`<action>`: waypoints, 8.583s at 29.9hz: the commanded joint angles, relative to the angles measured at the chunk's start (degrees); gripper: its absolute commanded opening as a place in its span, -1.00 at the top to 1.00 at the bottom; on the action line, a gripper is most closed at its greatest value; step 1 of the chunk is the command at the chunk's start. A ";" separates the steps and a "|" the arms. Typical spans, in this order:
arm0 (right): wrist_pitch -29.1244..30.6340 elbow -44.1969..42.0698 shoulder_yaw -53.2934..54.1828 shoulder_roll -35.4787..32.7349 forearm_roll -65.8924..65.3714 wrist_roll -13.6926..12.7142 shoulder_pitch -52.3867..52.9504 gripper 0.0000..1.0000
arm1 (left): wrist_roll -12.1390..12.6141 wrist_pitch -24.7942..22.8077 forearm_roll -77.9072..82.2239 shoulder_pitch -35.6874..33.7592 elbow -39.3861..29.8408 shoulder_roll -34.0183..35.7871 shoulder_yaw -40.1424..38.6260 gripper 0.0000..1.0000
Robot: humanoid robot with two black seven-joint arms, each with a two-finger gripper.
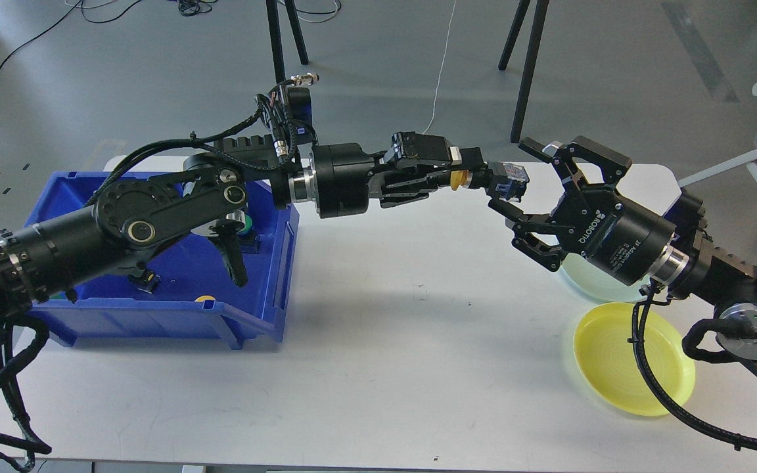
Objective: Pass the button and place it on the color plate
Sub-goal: 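Close the right gripper on the button held by the left gripper, then carry the button with the right gripper down onto the yellow plate, then release the button on the yellow plate and raise the right gripper, then lower the left gripper into the bin and grasp a green-capped button, then lift the green button and extend the left gripper toward the right gripper, then grasp the green button from the left gripper with the right gripper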
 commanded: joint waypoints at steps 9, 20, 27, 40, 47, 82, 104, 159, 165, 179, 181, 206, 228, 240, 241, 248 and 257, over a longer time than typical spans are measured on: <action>-1.14 0.09 -0.04 -0.23 -0.33 -0.53 0.08 1.00 | 0.00 0.00 -0.05 0.01 -0.02 0.00 0.00 0.89; -2.37 0.27 0.40 -0.76 -0.07 -0.44 -0.27 1.00 | 0.00 0.00 -0.49 0.09 -0.02 -0.09 -0.53 -0.47; -4.13 0.88 3.99 -1.55 -0.06 0.08 -6.66 1.00 | 0.00 0.00 -1.37 0.18 0.06 0.18 -0.79 -0.54; -5.44 -1.74 21.67 0.82 2.03 5.53 -46.58 1.00 | 0.00 0.00 -6.21 2.21 -0.55 10.09 -7.47 -0.58; -5.62 -9.22 21.05 7.23 11.45 5.01 -46.76 1.00 | 0.00 0.00 9.50 -1.39 -2.57 25.65 -1.51 -0.59; 0.23 -5.71 25.36 6.71 21.30 0.36 -27.27 -0.95 | 0.00 0.00 50.13 4.05 17.20 29.36 12.92 -0.59; 0.23 -5.71 25.27 5.83 21.29 -1.76 -20.13 -0.95 | 0.00 0.00 49.34 7.39 25.98 21.54 12.66 -0.59; 0.23 -5.71 25.45 5.39 21.12 -1.67 -22.77 -0.97 | 0.00 0.00 31.34 7.21 7.31 34.08 -2.18 0.89; 0.23 -4.83 25.01 1.88 15.69 -1.67 -22.77 -0.98 | 0.00 0.00 17.55 8.79 -8.26 38.85 -7.11 0.89; 0.23 -1.14 24.66 -0.93 -11.23 -0.88 -18.03 -0.97 | 0.00 0.00 2.67 9.23 -9.53 10.92 -10.90 0.86; 0.23 -0.70 23.52 -1.73 -12.01 -0.53 -16.54 -0.97 | 0.00 0.00 2.23 9.23 -9.08 9.58 -10.46 0.87; 0.23 -3.42 -1.18 6.62 -17.56 7.81 5.18 -0.95 | 0.00 0.00 -0.05 8.62 -7.58 9.23 -9.49 0.87; 0.23 -10.37 -0.13 16.99 -17.56 11.42 5.18 -0.81 | 0.00 0.00 -1.20 8.44 -7.49 9.23 -9.40 0.86; 0.23 -11.25 0.05 18.22 -17.73 14.59 5.53 0.05 | 0.00 0.00 -1.28 8.18 -6.88 9.23 -9.32 0.86; 0.23 -11.25 0.22 18.22 -17.82 14.59 5.53 0.12 | 0.00 0.00 -1.20 8.18 -6.79 9.23 -9.40 0.86; 0.23 -11.95 0.40 18.14 -18.17 14.50 6.14 0.60 | 0.00 0.00 -1.20 8.18 -6.79 9.23 -9.32 0.86; 0.23 -12.83 -0.13 18.13 -18.35 14.50 7.11 0.76 | 0.00 0.00 -1.20 8.18 -6.79 9.14 -9.40 0.56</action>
